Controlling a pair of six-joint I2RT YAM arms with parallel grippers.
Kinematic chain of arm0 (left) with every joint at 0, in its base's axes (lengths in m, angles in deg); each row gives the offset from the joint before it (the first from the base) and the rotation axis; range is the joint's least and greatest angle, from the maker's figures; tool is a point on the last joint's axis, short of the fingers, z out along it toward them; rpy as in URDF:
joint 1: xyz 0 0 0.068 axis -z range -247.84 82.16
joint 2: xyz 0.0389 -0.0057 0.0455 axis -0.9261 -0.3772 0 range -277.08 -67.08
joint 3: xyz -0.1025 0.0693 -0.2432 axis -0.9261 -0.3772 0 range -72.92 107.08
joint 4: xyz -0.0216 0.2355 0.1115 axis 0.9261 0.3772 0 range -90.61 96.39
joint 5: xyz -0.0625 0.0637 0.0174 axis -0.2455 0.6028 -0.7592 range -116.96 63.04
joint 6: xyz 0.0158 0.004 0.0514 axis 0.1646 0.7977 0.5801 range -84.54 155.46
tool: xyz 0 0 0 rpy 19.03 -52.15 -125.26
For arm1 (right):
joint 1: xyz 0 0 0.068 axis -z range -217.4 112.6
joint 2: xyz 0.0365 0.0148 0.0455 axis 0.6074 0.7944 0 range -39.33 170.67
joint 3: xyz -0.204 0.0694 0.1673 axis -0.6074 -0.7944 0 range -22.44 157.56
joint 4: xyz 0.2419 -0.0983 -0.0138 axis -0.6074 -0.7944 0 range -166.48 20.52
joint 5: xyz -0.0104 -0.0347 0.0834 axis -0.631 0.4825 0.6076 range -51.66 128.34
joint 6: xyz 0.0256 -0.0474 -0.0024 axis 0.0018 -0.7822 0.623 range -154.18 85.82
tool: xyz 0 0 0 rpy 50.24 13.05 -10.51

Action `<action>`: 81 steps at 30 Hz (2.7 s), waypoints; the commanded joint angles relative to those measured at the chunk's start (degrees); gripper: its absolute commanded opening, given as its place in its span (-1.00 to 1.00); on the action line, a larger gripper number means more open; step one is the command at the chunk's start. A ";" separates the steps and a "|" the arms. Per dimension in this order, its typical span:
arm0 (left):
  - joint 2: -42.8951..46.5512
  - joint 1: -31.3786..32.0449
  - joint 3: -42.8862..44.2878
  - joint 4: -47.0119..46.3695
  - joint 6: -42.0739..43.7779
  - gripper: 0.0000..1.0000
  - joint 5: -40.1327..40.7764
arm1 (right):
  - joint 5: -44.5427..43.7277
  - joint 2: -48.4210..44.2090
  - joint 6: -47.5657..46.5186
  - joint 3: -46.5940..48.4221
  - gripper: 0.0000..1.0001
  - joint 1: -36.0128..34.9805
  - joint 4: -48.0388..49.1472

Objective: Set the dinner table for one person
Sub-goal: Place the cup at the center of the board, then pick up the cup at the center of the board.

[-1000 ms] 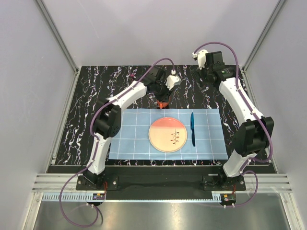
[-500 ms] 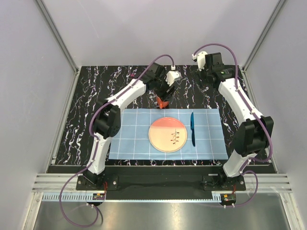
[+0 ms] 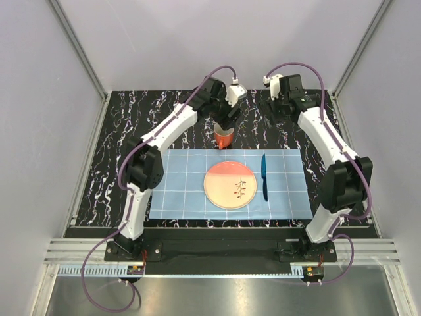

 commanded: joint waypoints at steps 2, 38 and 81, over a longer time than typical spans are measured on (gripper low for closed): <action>7.95 -3.74 -0.50 -3.00 -2.38 0.73 10.30 | 10.97 3.37 9.00 5.83 0.73 0.20 -3.67; 30.89 -18.43 -27.67 -7.14 -1.86 0.79 22.20 | 33.23 28.34 19.82 27.03 0.54 -5.33 -5.78; 30.54 -18.61 -23.72 -5.91 -2.47 0.80 22.11 | 34.28 33.87 19.38 26.33 -0.63 -9.73 -4.73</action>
